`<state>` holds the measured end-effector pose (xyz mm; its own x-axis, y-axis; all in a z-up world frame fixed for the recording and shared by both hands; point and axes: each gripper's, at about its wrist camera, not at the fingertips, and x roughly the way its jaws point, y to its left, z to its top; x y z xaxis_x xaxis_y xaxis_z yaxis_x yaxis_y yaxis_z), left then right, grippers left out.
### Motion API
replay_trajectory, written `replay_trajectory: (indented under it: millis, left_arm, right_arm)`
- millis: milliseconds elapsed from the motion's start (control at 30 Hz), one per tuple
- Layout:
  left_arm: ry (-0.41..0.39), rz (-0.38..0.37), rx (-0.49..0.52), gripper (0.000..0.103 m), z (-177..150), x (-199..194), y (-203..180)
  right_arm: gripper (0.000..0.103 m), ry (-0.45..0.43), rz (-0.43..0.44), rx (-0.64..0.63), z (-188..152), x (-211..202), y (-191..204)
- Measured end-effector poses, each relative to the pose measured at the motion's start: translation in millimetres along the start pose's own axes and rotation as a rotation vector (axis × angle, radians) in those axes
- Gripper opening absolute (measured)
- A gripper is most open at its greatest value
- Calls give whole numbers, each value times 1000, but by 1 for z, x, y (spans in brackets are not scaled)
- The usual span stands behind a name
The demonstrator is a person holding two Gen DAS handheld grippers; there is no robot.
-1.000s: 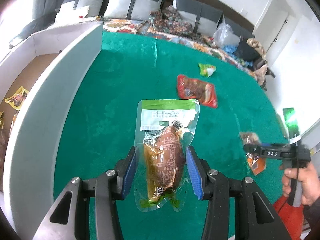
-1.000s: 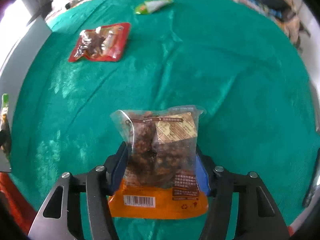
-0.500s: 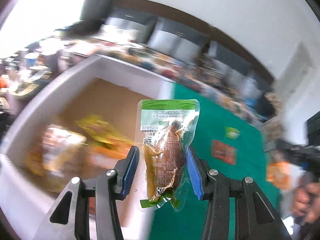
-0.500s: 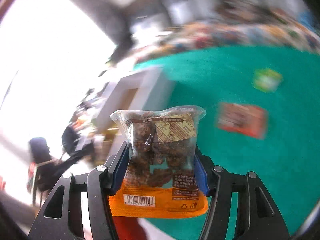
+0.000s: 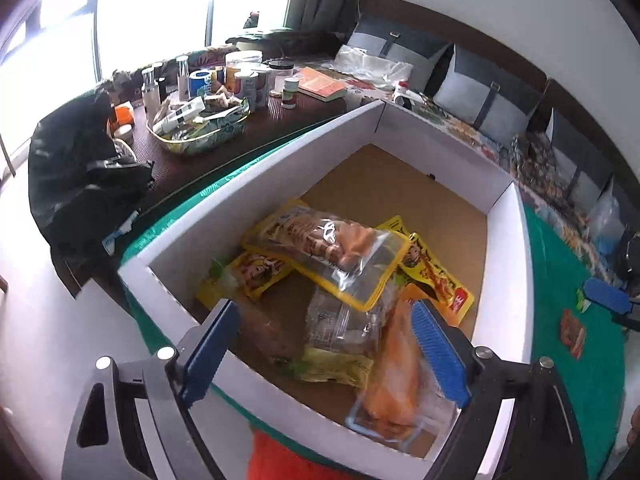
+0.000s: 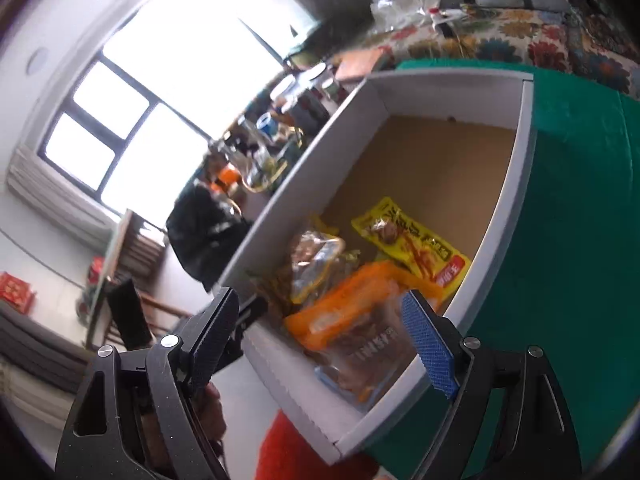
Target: Organize snacks
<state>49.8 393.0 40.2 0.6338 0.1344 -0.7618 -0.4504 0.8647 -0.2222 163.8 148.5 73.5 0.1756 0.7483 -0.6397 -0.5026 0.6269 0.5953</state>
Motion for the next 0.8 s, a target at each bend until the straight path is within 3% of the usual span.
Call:
replay_trajectory:
  millis: [133, 200, 300, 367, 533, 633, 800]
  left_arm:
    - [-27, -34, 10, 88, 5, -10, -16]
    - [-41, -44, 59, 91, 3, -18, -37]
    - [-61, -78, 151, 100, -10, -29, -77]
    - [-70, -107, 213, 100, -21, -35, -108]
    - [-64, -171, 343, 100, -47, -41, -180]
    - [-64, -185, 421, 100, -61, -41, -219]
    - [-59, -210, 494, 100, -80, -43, -266]
  right_arm:
    - [87, -31, 30, -7, 11, -11, -4]
    - [87, -72, -41, -65, 6, -23, -4]
    - [86, -104, -227, -174, -10, -38, -33]
    - [86, -101, -389, -232, -40, -51, -69]
    - [86, -23, -705, -177, -117, -88, -181]
    - [86, -48, -822, -82, -163, -140, -236]
    - [86, -115, -918, 68, -206, -210, -284]
